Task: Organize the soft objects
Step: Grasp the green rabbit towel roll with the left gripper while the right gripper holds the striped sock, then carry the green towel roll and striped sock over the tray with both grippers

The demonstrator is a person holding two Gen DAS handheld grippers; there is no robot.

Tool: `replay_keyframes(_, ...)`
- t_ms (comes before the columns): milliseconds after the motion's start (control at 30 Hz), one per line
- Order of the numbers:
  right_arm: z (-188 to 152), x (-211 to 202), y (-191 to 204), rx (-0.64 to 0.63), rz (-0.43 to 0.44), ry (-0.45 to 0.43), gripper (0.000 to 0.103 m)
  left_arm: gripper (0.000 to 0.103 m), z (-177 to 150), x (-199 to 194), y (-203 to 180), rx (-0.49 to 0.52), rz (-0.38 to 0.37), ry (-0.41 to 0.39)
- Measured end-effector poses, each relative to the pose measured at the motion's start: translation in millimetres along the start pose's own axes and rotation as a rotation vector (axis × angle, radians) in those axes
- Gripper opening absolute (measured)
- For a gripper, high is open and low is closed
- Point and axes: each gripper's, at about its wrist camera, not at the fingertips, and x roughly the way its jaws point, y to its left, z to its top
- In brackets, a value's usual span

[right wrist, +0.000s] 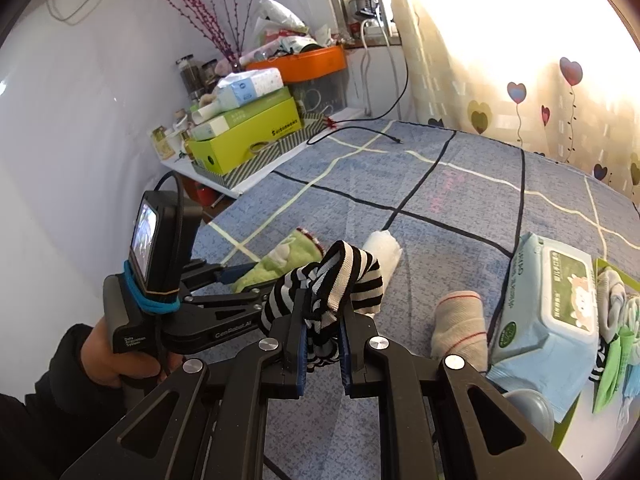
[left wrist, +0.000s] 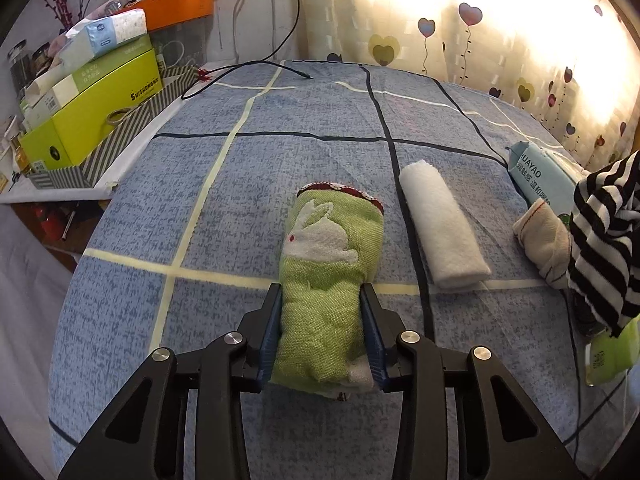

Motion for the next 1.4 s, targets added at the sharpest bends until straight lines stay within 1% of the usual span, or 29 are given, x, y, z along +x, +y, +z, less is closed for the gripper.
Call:
replay_keyframes(167,-2,-13,-4,0.009,-0.005,-0.023,0.012,0.037,-5,-17,-7,-0.039,-0.029,-0.026)
replay_keyframes(767,-19,-61,-27,0.042,-0.038,-0.087,0.012,0.037,-9,-77,-51,-0.086,-0.118,-0.141)
replay_keyframes(1000,-25,-81,-41,0.064,-0.056,-0.115,0.012,0.037,-4,-96,-78,-0.069,-0.144,-0.177)
replay_keyframes(1400,-42,-120,-64,0.101,-0.111,-0.16,0.012,0.037,4,-107,-127,0.001,-0.215,-0.197)
